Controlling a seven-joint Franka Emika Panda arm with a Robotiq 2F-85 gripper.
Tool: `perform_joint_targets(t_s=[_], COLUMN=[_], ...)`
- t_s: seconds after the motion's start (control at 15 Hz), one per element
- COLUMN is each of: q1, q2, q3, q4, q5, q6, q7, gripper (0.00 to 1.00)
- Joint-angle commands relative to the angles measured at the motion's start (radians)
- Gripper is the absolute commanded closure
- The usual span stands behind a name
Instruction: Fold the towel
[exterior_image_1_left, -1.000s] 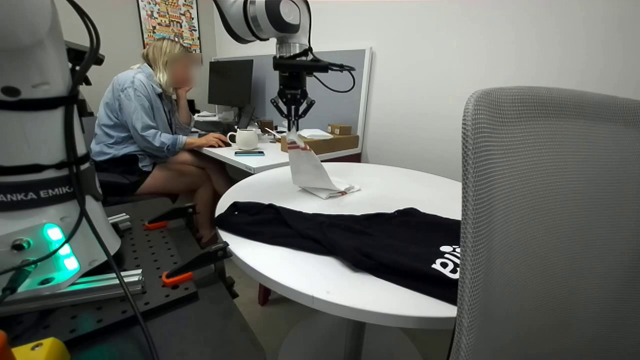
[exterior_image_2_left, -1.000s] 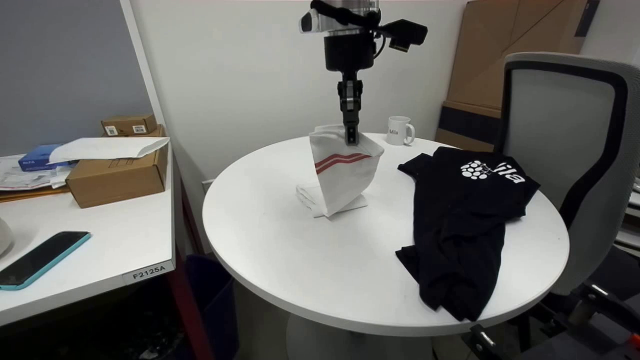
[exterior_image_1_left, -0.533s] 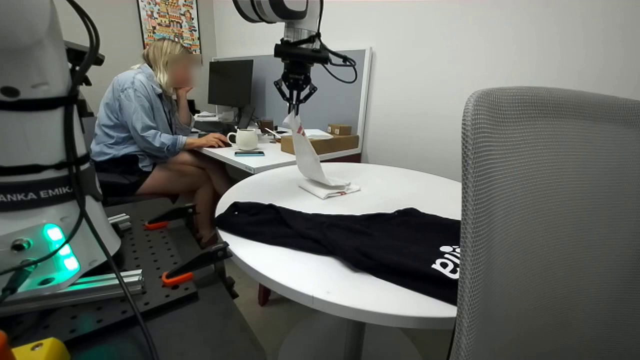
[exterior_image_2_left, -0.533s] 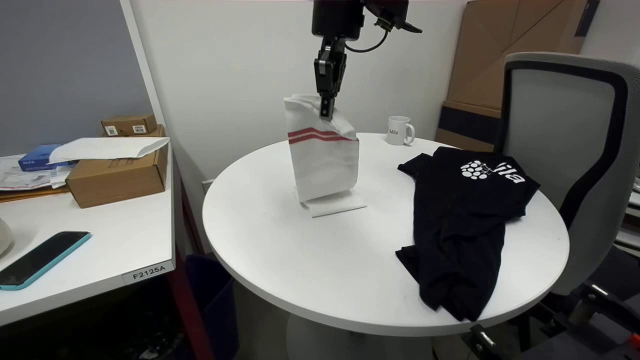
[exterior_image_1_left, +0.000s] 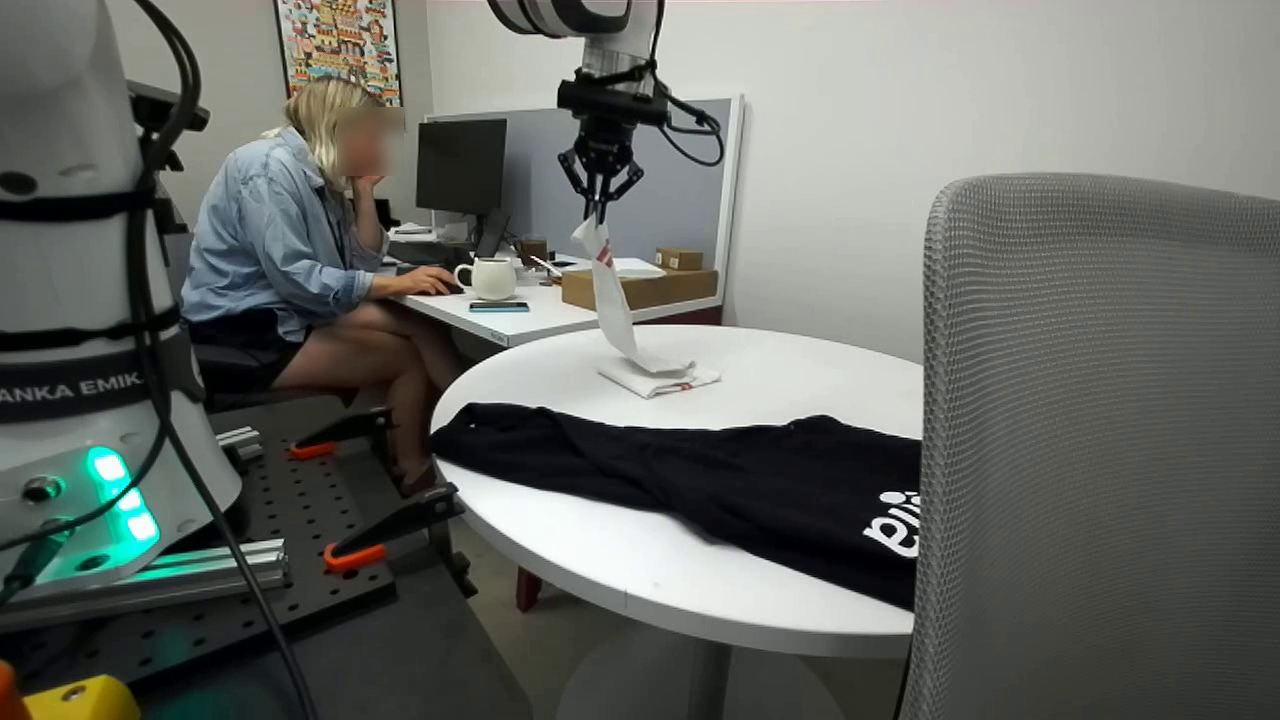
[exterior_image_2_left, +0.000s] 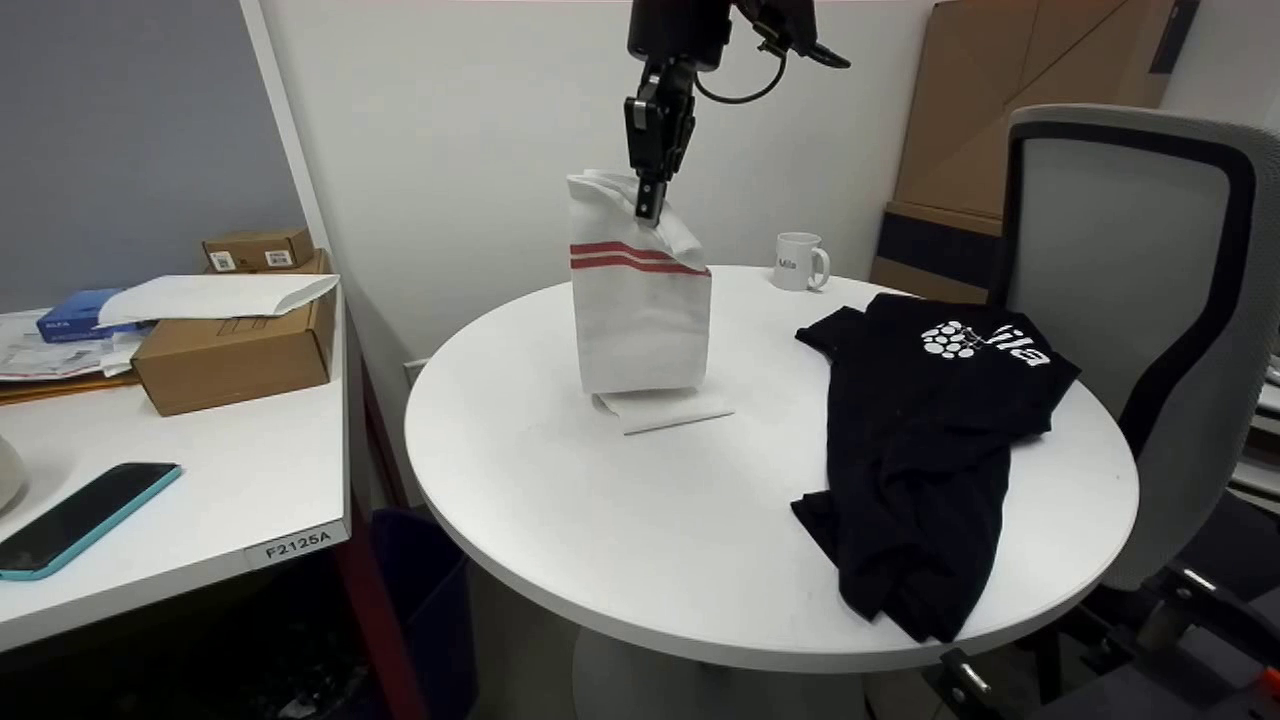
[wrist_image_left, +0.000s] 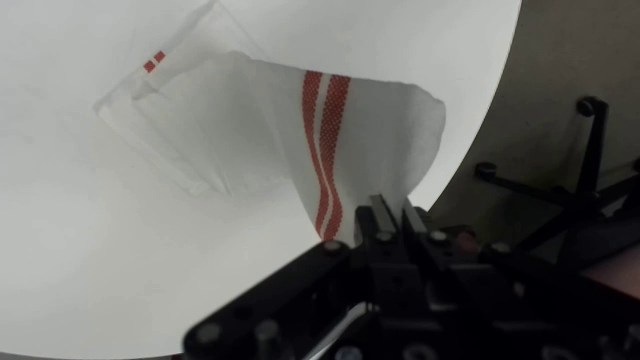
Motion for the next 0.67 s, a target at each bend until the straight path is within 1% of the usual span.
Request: perform_joint_targets(t_s=[0.0, 0.33, 0.6], q1=[-0.013, -0.031, -0.046], q2=[0.028, 0.051, 0.036], q3=[-0.013, -0.029, -0.037], q4=[0.025, 0.033, 0.05], q5=[-0.012, -0.043, -0.04], q6=[-0.034, -0.05, -0.085], q7=[0.001, 0.016, 0.007], gripper=[0.99, 0.99, 0.99])
